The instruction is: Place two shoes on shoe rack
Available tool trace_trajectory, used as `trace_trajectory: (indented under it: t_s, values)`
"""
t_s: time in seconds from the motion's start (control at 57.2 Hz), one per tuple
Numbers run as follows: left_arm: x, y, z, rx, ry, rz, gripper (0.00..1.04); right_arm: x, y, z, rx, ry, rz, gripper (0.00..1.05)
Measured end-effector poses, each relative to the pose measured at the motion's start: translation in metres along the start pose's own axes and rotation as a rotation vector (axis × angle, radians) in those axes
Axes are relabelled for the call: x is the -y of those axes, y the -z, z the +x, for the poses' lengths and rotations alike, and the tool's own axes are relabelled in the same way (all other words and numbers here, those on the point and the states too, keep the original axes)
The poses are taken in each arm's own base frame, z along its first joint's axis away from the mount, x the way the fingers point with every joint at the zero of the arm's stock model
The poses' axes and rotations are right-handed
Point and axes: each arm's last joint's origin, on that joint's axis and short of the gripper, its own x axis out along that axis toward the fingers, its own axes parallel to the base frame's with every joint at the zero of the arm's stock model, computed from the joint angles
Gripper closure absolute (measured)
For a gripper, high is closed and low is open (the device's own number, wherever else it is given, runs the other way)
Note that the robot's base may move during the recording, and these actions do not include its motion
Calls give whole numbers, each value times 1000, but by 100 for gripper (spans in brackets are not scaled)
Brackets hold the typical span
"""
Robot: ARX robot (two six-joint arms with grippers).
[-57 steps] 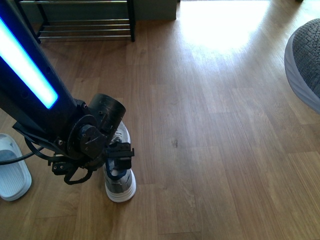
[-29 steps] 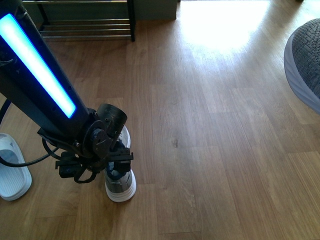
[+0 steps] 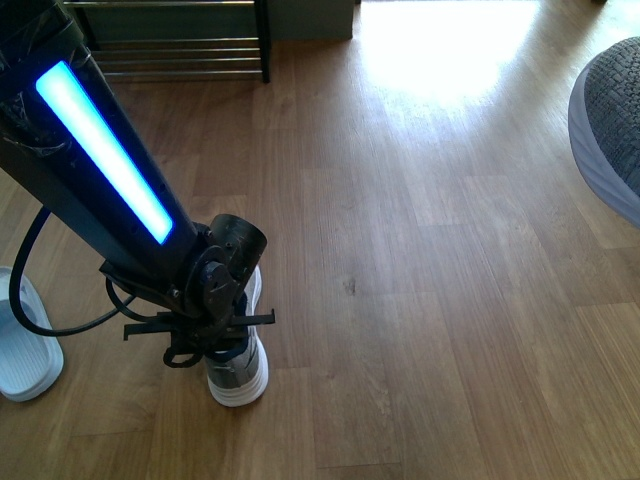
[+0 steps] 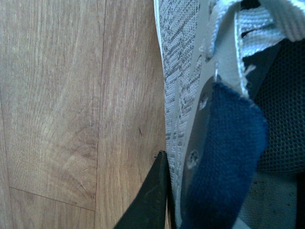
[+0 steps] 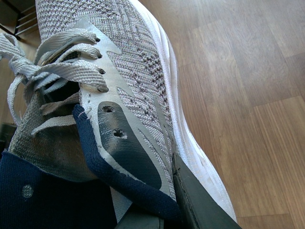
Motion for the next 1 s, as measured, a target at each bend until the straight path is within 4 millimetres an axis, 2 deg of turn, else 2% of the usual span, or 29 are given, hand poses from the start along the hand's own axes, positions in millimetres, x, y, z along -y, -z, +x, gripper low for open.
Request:
trace_trajectory:
  t_s: [0.14, 0.332, 0.507, 0.716, 0.804, 0.996]
  values:
    - [-3, 2, -2, 14, 2, -11, 103, 0, 0, 0, 0, 0, 0, 104]
    - [-13, -2, -22, 59, -12, -28, 103, 0, 0, 0, 0, 0, 0, 104]
    - [-28, -20, -69, 176, 5, -79, 103, 0, 0, 0, 0, 0, 0, 104]
    - [-53, -34, -144, 335, 45, -169, 103, 0, 0, 0, 0, 0, 0, 104]
    - [-75, -29, -192, 418, 57, -234, 103, 0, 0, 0, 0, 0, 0, 104]
    - [-108, -8, -252, 521, 48, -278, 103, 0, 0, 0, 0, 0, 0, 104]
